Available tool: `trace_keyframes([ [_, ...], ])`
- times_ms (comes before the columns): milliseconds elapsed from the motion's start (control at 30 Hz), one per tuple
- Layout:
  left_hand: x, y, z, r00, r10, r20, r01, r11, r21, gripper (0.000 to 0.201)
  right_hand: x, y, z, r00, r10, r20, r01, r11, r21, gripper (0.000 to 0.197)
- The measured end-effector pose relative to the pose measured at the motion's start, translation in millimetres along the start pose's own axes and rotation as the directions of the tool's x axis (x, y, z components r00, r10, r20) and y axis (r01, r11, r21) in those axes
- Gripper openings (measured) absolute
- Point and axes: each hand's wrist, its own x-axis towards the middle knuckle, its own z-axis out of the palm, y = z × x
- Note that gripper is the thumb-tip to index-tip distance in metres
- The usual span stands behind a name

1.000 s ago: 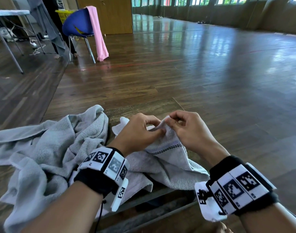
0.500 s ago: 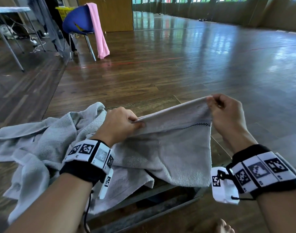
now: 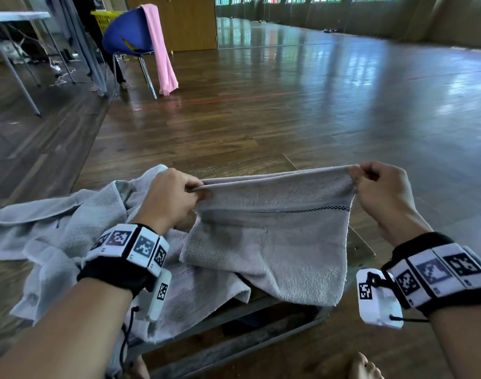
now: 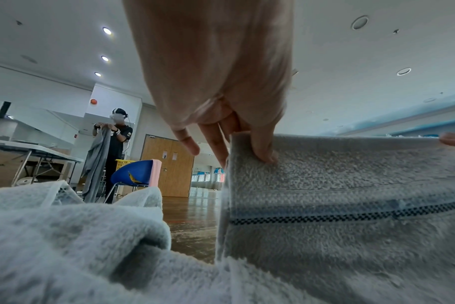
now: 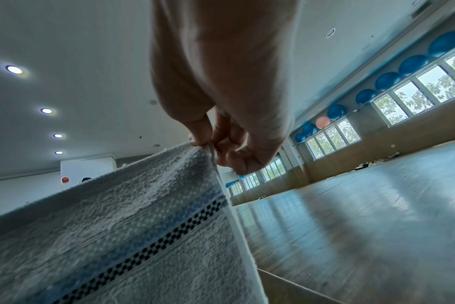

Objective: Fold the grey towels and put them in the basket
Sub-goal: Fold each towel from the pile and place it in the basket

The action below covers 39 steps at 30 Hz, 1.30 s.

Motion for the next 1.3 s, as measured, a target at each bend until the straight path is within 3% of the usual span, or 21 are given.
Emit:
trace_keyframes([
  [267, -1, 3, -5, 1.0, 0.022, 0.008, -0.021, 0.997, -0.08, 0.017, 0, 3, -3, 0.998, 0.057, 0.016, -0.058, 0.998, 0.026, 0.017],
  [400, 0, 2, -6, 0.999, -0.017, -0.031, 0.013, 0.989, -0.149, 0.026, -1, 0, -6, 0.991, 0.133, 0.025, -0.135, 0.983, 0.124, 0.013],
  [633, 3, -1, -4, 0.985, -0.067, -0.157, 0.047, 0.991, -0.128, 0.014, -4, -6, -5, 0.965, 0.24, 0.107, -0.259, 0.938, 0.23, 0.013],
  [733, 5, -1, 1, 0.981, -0.191, -0.016, 0.182, 0.953, -0.243, 0.014, -10, -12, -5, 0.917, 0.316, 0.244, -0.37, 0.903, 0.219, 0.011],
  [800, 5, 1, 3, 0.948, -0.297, 0.112, 0.317, 0.899, -0.302, 0.014, -14, -16, -7, 0.872, 0.368, 0.322, -0.442, 0.875, 0.196, 0.012],
  [867, 8, 4, 3, 0.938, -0.335, 0.084, 0.344, 0.877, -0.335, 0.014, -16, -25, -7, 0.89, 0.33, 0.316, -0.42, 0.862, 0.285, 0.015],
  [967, 15, 16, 0, 0.957, -0.226, -0.179, 0.145, 0.914, -0.379, 0.012, -15, -44, -6, 0.966, 0.132, 0.223, -0.243, 0.758, 0.605, 0.022],
  [1033, 18, 30, -6, 0.931, -0.095, -0.351, -0.058, 0.914, -0.401, 0.009, -15, -57, -6, 0.982, -0.037, 0.187, -0.131, 0.585, 0.801, 0.019],
  [1133, 19, 48, -17, 0.89, -0.01, -0.455, -0.244, 0.834, -0.495, 0.005, -16, -62, -12, 0.969, -0.219, 0.114, -0.03, 0.355, 0.934, 0.017],
  [1200, 16, 52, -22, 0.881, 0.0, -0.473, -0.285, 0.798, -0.532, 0.011, -14, -60, -15, 0.96, -0.262, 0.095, -0.008, 0.314, 0.949, 0.017],
  [1300, 8, 46, -26, 0.907, 0.024, -0.421, -0.261, 0.816, -0.516, 0.017, -8, -48, -18, 0.966, -0.215, 0.142, -0.04, 0.419, 0.907, 0.021],
])
